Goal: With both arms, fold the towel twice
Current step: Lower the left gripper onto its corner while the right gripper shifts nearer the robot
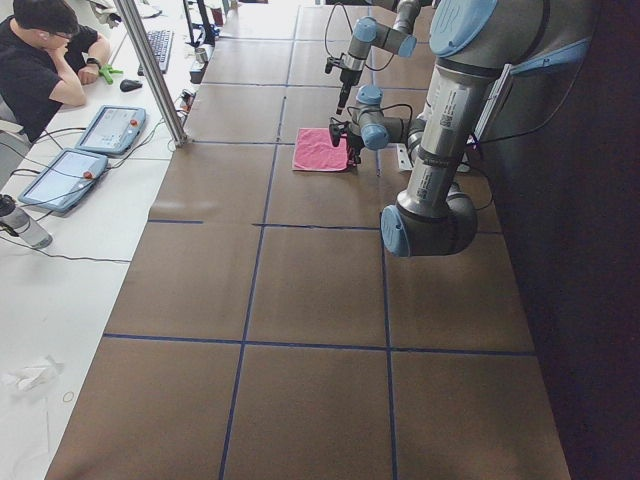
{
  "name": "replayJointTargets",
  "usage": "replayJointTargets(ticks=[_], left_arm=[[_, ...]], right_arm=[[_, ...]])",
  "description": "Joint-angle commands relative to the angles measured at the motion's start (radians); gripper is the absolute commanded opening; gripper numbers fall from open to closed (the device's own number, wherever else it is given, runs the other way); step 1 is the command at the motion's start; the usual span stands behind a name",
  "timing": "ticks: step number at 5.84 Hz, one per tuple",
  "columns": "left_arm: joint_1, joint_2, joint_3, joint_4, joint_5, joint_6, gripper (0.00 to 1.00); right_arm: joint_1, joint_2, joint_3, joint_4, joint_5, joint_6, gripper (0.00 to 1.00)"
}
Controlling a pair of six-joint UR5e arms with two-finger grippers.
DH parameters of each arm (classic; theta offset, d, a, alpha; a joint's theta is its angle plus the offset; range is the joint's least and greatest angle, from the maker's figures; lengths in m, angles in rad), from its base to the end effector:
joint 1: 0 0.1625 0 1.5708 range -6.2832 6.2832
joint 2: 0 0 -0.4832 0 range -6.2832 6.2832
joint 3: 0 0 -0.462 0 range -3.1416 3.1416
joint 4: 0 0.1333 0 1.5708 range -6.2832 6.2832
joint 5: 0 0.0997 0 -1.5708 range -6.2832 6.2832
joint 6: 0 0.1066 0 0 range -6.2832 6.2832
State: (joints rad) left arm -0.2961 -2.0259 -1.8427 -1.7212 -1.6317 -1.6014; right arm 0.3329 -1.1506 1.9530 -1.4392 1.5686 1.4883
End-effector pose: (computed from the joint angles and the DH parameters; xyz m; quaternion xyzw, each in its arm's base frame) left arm 0.6355 -0.3265 0.2808 0.0289 0.4245 -0.1344 0.8949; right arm -0.5831 -0.3429 0.2547 0.0938 -0.4403 0.1120 0.8859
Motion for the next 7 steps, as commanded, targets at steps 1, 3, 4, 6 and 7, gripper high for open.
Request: replayJointTargets(ticks=[1, 3, 4, 6, 7], left_arm=[[0.0, 0.0, -0.001, 0.0, 0.001, 0.0, 0.02], [0.0, 0.0, -0.004, 0.0, 0.003, 0.0, 0.02], [-0.001, 0.0, -0.007, 0.0, 0.003, 0.0, 0.02], [0.0, 0.0, -0.009, 0.0, 0.004, 0.0, 0.03], [-0.001, 0.0, -0.01, 0.0, 0.004, 0.0, 0.03]], right_arm=[[-0.043, 0.009, -0.017, -0.003, -0.034, 0.103, 0.86], [-0.087, 0.037, -0.071, -0.006, -0.059, 0.199, 0.75], [-0.103, 0.037, -0.08, -0.01, -0.065, 0.205, 0.72], [-0.12, 0.035, -0.103, -0.015, -0.067, 0.259, 0.66], [-0.121, 0.035, -0.103, -0.015, -0.068, 0.263, 0.62]])
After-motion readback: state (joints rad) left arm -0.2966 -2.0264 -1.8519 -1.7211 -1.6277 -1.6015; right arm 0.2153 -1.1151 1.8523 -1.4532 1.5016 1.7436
